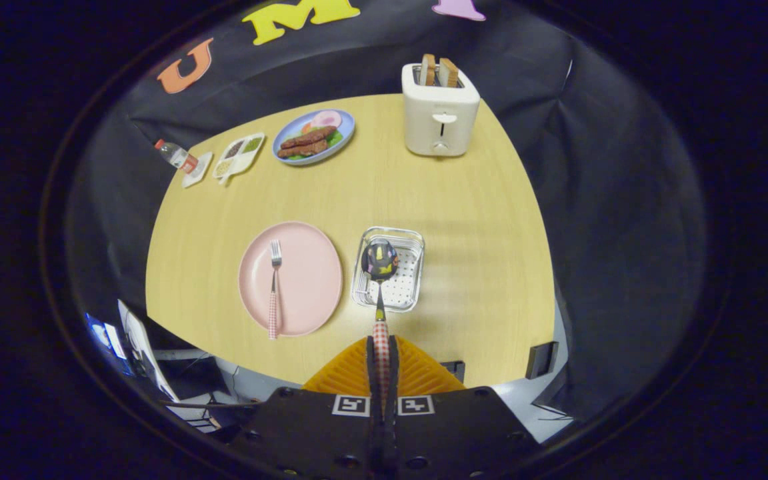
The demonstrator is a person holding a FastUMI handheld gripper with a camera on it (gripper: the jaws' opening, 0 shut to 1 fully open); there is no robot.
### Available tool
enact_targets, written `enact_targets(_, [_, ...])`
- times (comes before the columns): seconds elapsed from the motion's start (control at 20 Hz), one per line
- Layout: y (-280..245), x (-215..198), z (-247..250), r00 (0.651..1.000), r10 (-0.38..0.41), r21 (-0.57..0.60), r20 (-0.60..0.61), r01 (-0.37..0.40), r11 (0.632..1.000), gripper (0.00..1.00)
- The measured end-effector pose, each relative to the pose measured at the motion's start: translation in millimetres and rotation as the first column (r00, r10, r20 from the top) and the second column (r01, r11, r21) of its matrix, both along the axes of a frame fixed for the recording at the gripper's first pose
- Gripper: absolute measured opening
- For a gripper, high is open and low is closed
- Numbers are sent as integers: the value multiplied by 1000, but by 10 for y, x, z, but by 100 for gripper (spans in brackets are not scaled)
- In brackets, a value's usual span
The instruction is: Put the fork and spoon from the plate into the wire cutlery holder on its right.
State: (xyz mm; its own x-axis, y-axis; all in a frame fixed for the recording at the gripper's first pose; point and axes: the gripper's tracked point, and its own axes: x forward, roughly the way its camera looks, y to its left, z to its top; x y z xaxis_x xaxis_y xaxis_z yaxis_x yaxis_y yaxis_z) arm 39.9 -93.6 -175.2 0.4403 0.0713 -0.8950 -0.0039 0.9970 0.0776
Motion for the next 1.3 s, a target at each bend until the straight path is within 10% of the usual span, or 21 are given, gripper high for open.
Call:
enact_targets(0.6, [-81, 379, -312, 972, -44, -6, -230, 44, 999, 1])
enact_targets(1.3, [-122, 557, -317, 969, -110, -18, -222, 109, 994, 16])
